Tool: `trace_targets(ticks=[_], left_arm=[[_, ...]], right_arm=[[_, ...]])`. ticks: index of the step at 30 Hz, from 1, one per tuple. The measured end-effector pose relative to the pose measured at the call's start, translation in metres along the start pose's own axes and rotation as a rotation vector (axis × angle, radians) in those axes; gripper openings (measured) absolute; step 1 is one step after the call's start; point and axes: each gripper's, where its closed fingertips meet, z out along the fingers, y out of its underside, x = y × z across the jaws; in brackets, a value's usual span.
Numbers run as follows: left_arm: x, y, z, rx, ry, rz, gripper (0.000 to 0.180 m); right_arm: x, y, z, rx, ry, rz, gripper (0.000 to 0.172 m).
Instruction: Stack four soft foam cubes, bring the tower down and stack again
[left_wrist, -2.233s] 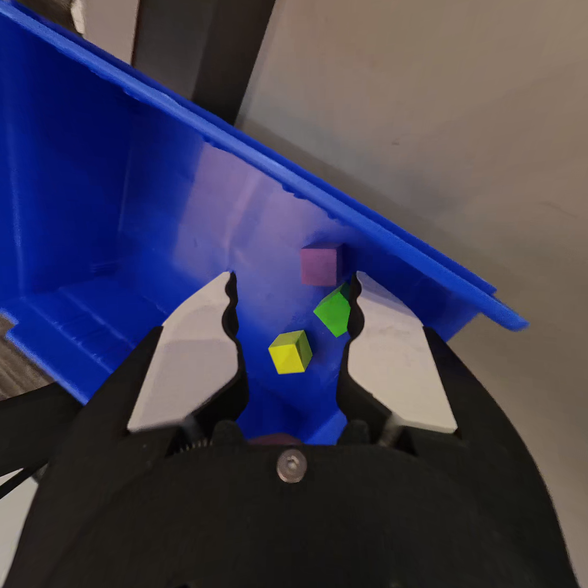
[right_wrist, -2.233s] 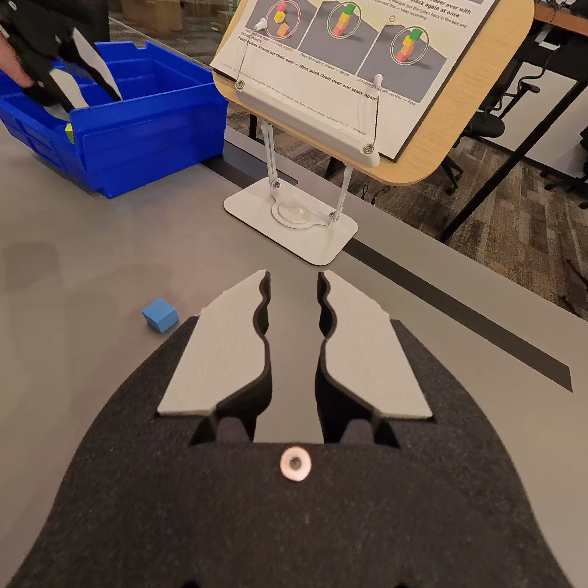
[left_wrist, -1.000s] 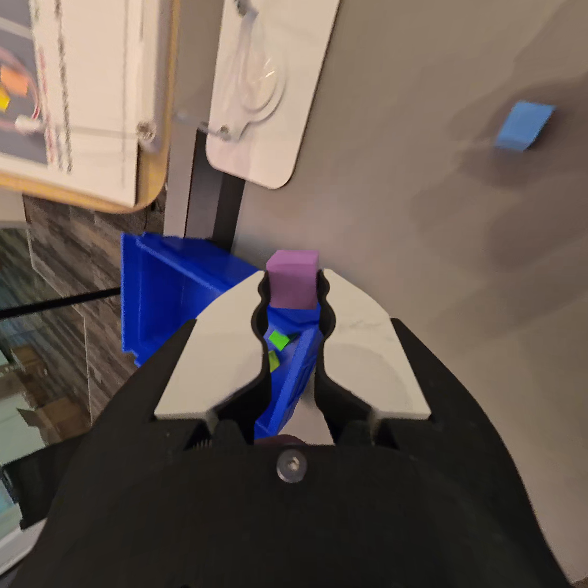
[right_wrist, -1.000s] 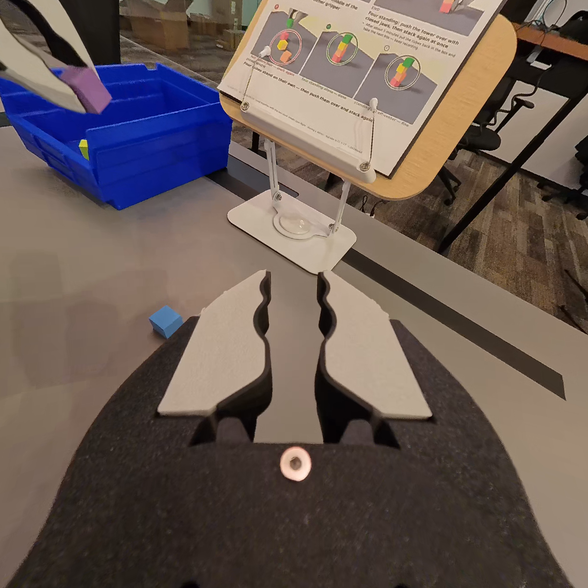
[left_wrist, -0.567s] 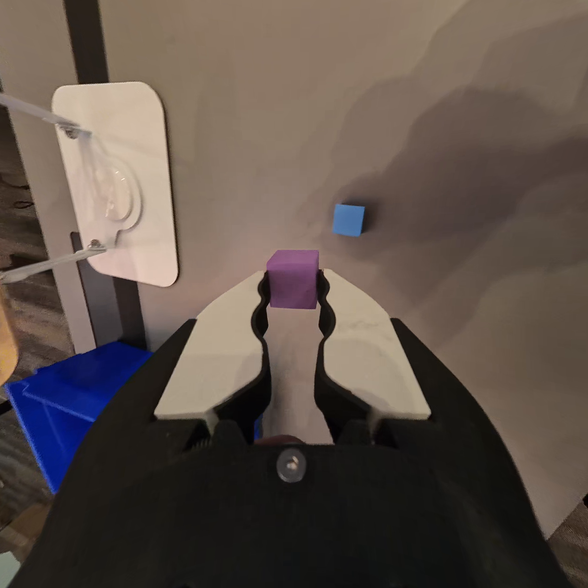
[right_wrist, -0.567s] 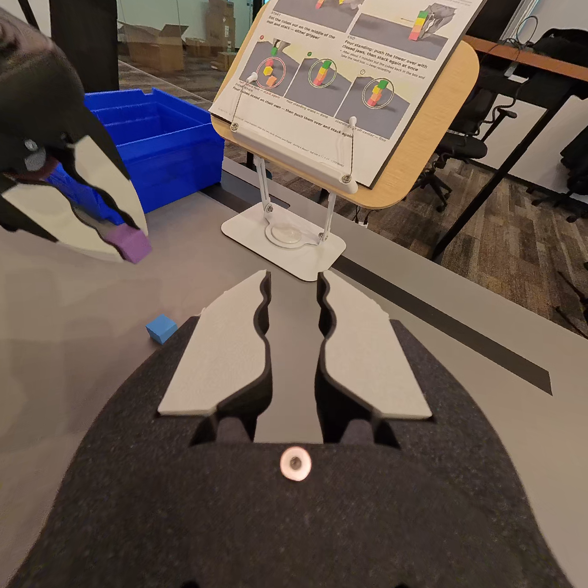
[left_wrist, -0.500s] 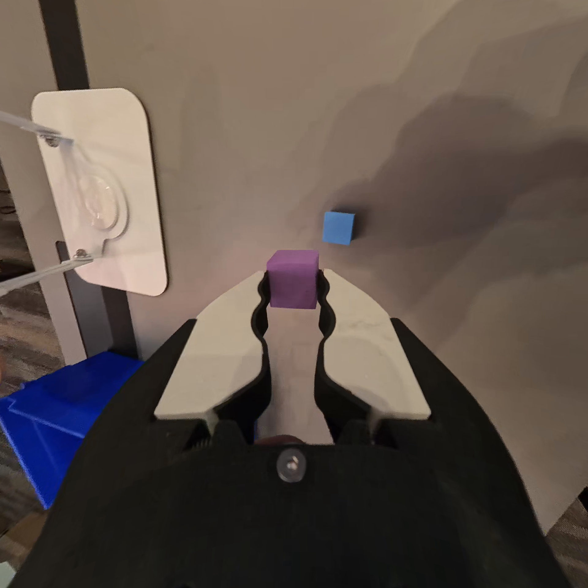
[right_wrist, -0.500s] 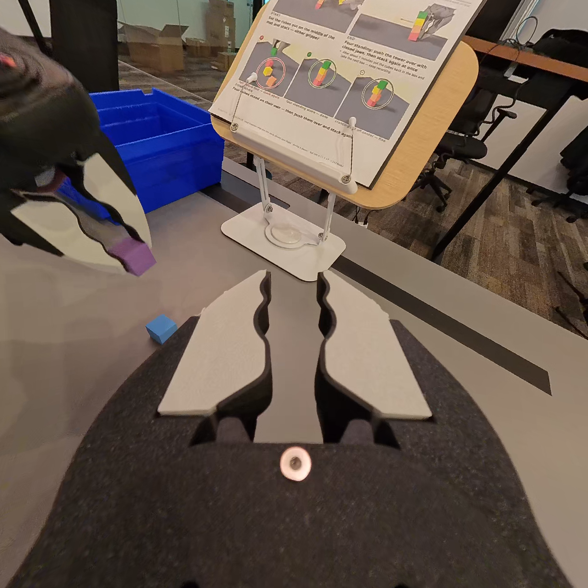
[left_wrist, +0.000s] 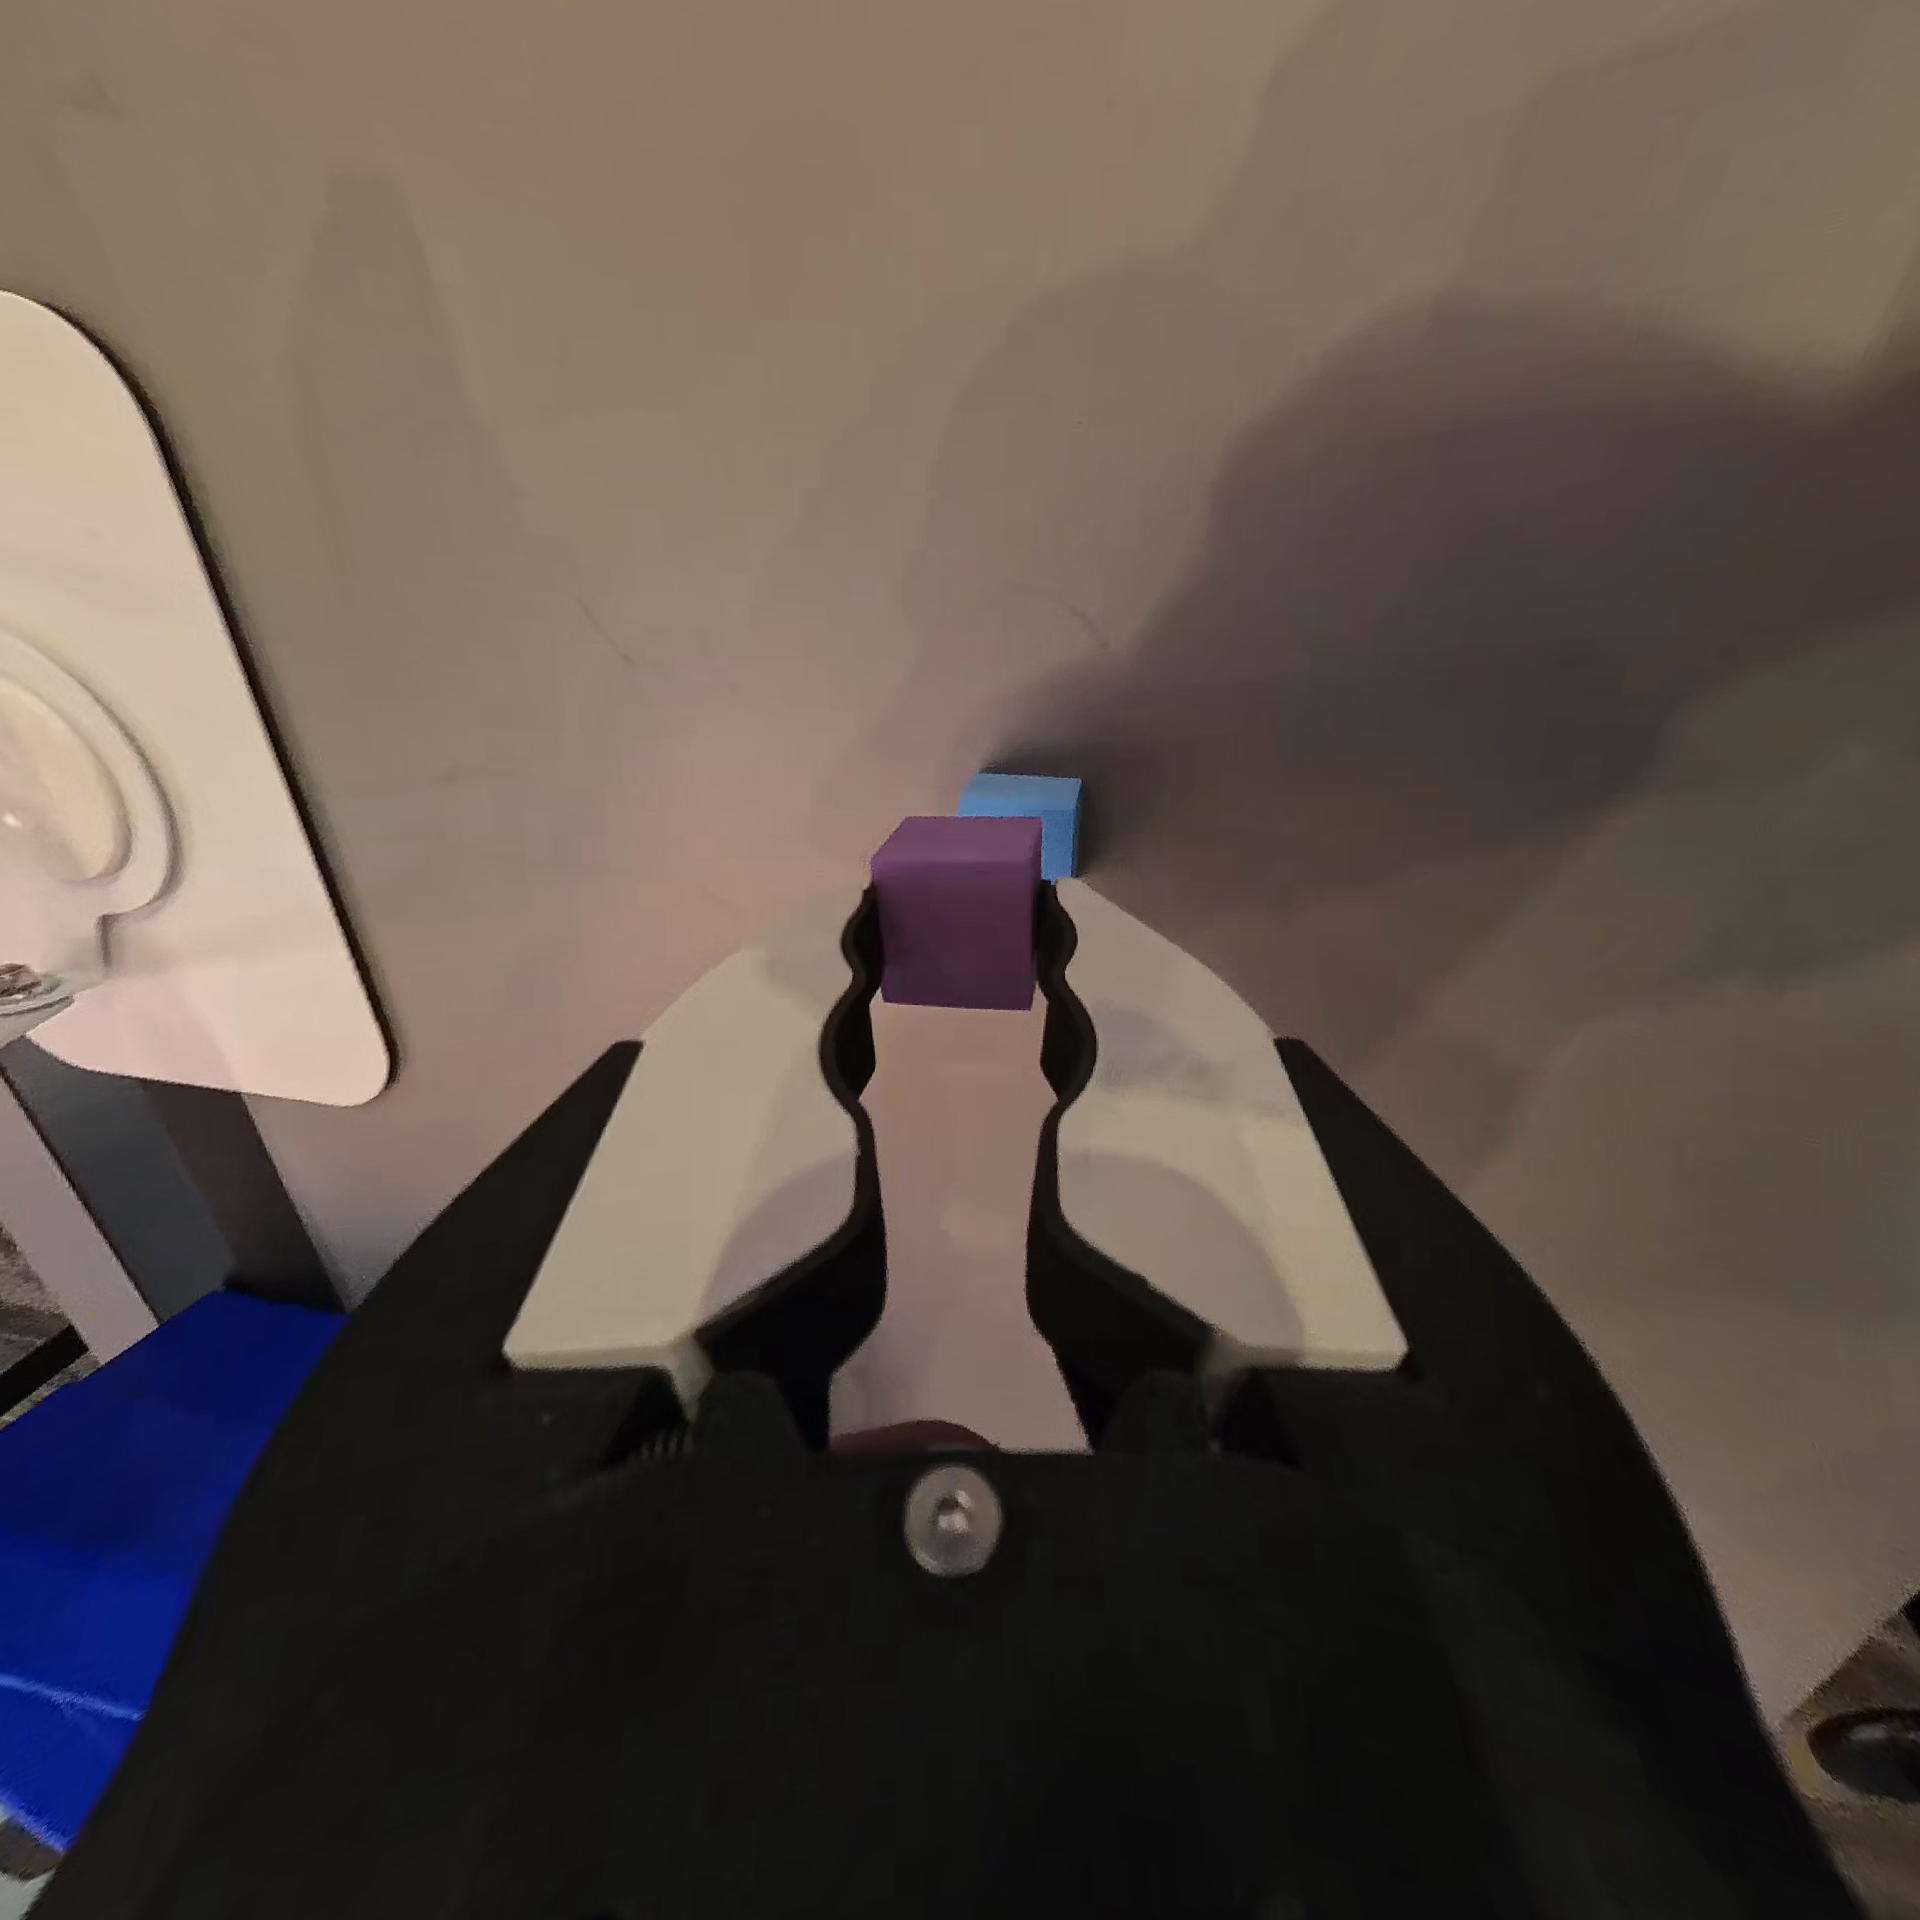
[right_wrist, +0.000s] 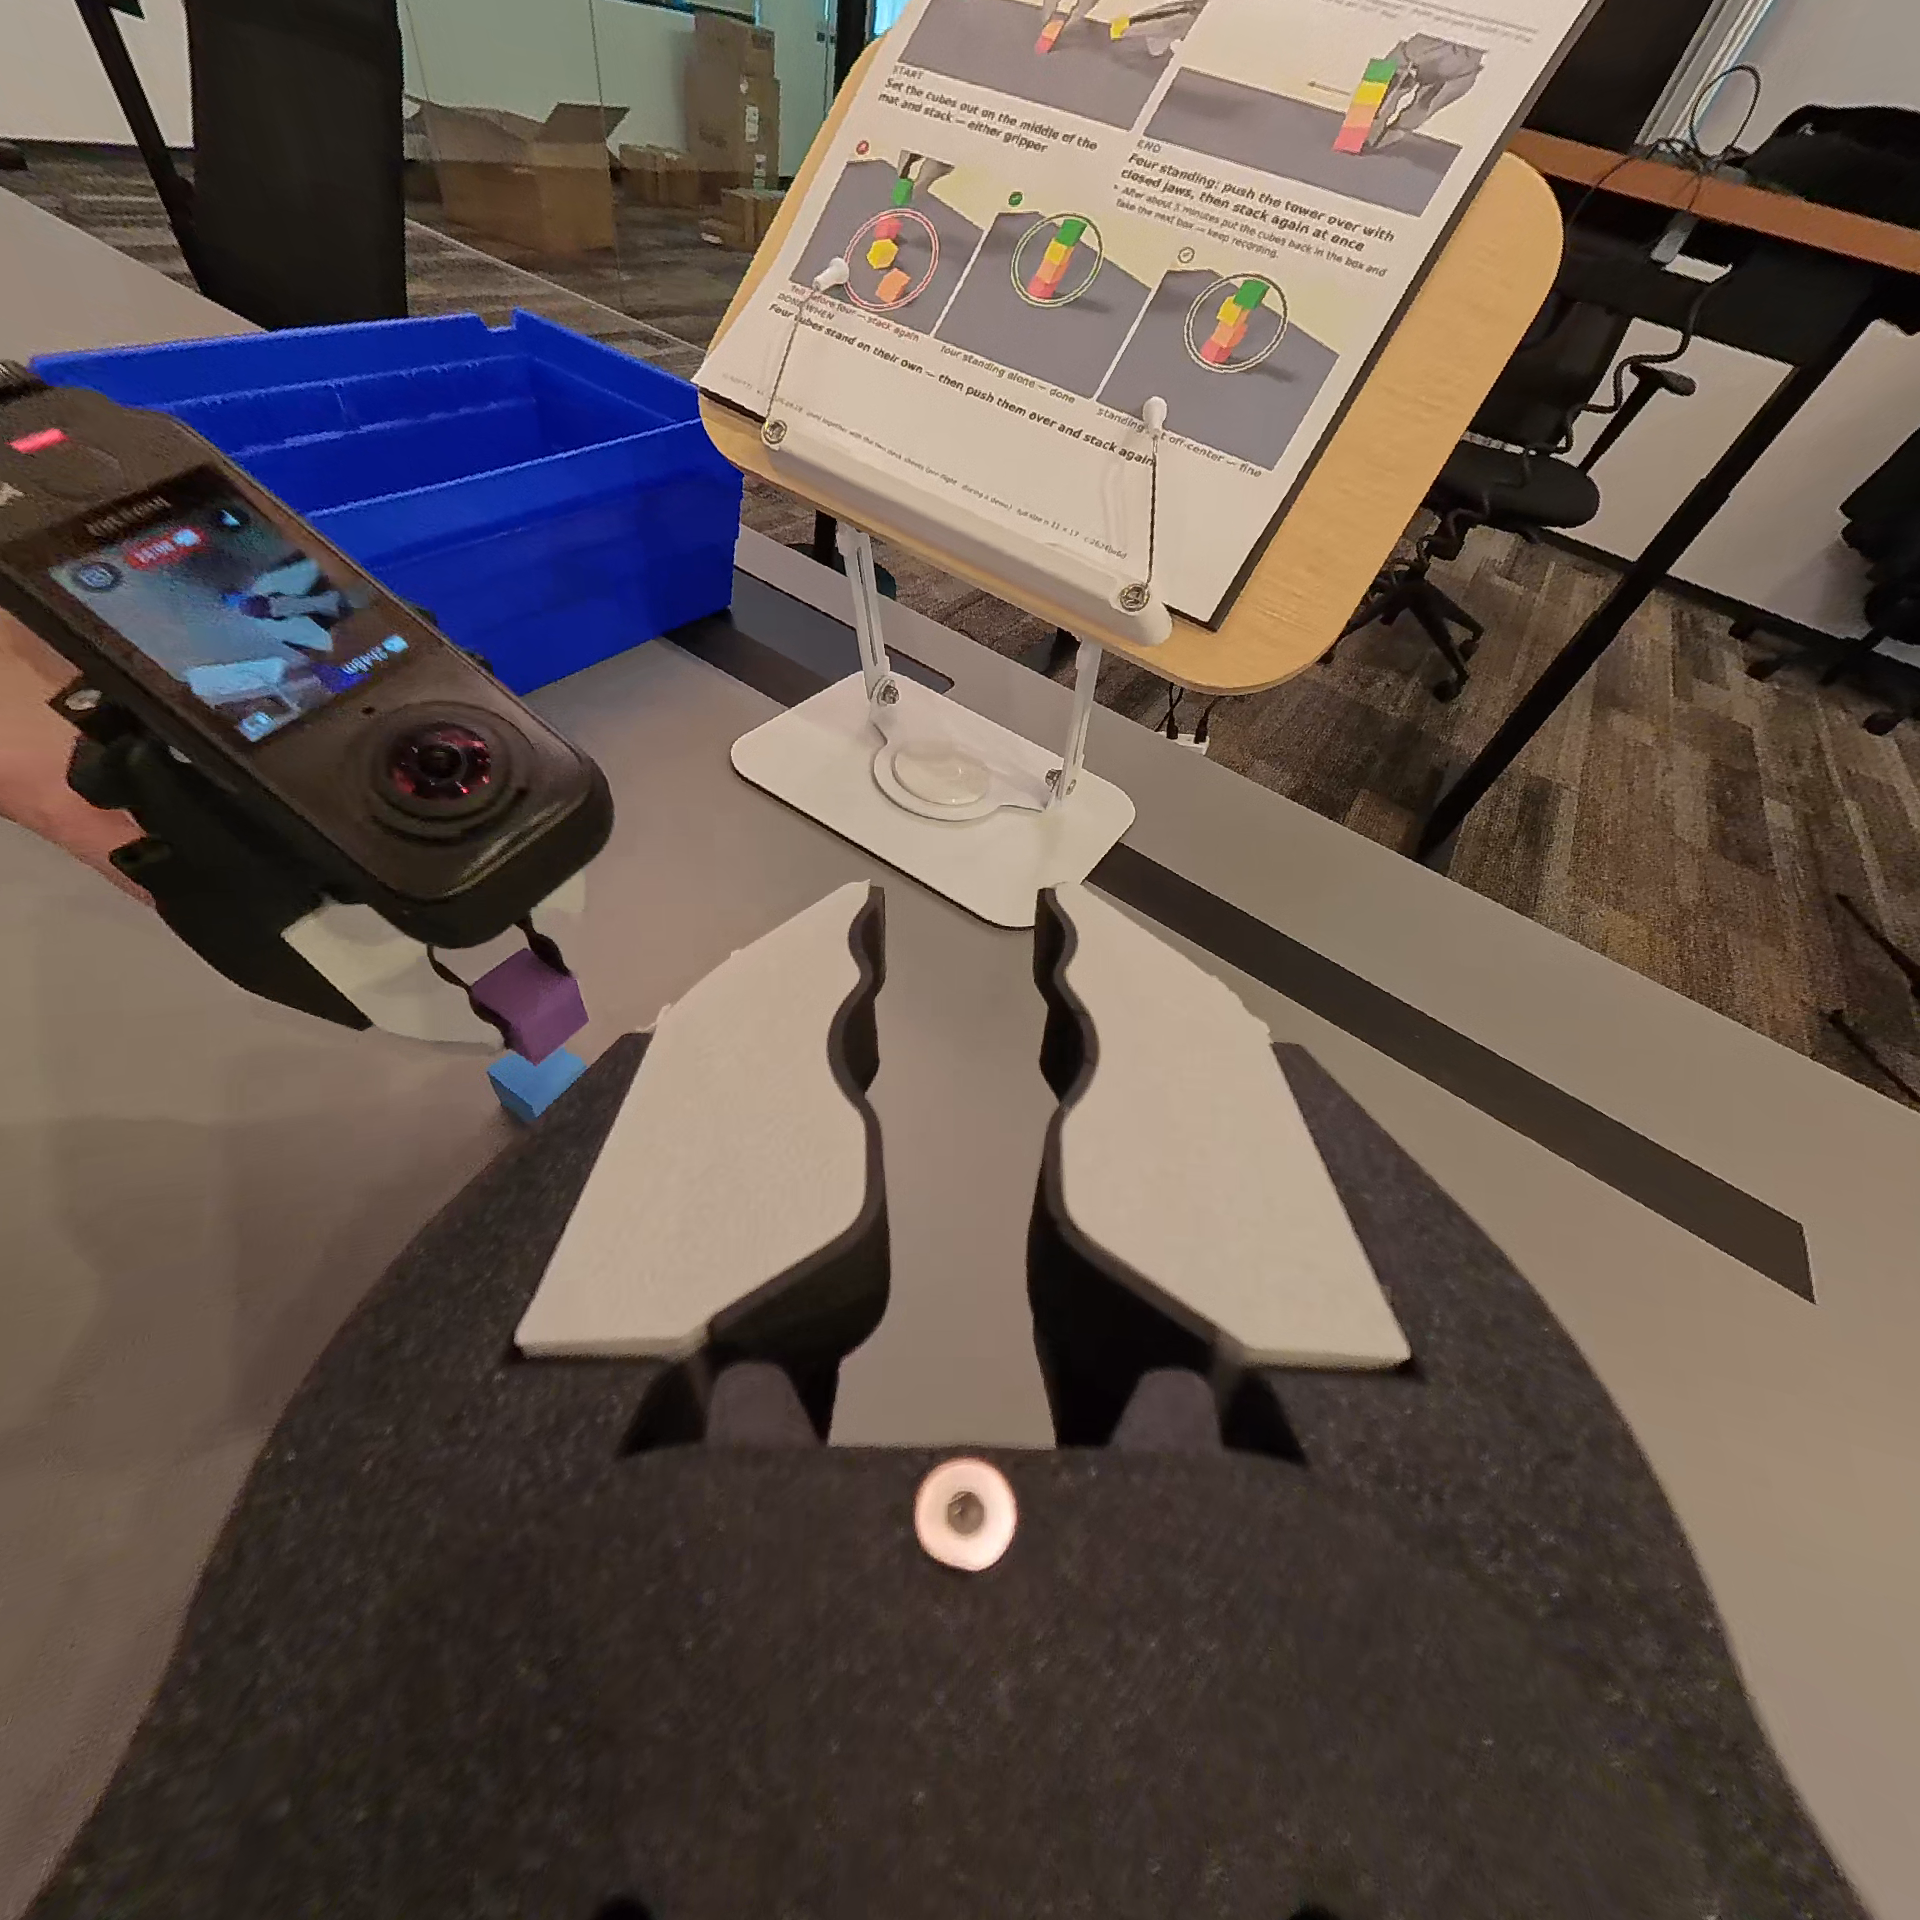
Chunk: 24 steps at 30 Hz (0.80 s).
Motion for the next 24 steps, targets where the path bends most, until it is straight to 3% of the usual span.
trace_targets(ticks=[8,24], left_arm=[[0.004,0.007,0.023,-0.035,0.040,0.017,0.028],[0.007,0.008,0.024,-0.026,0.052,0.022,0.028]], right_arm=[[0.003,0.002,0.000,0.000,0.002,0.008,0.027],[0.003,0.002,0.000,-0.001,0.002,0.008,0.027]])
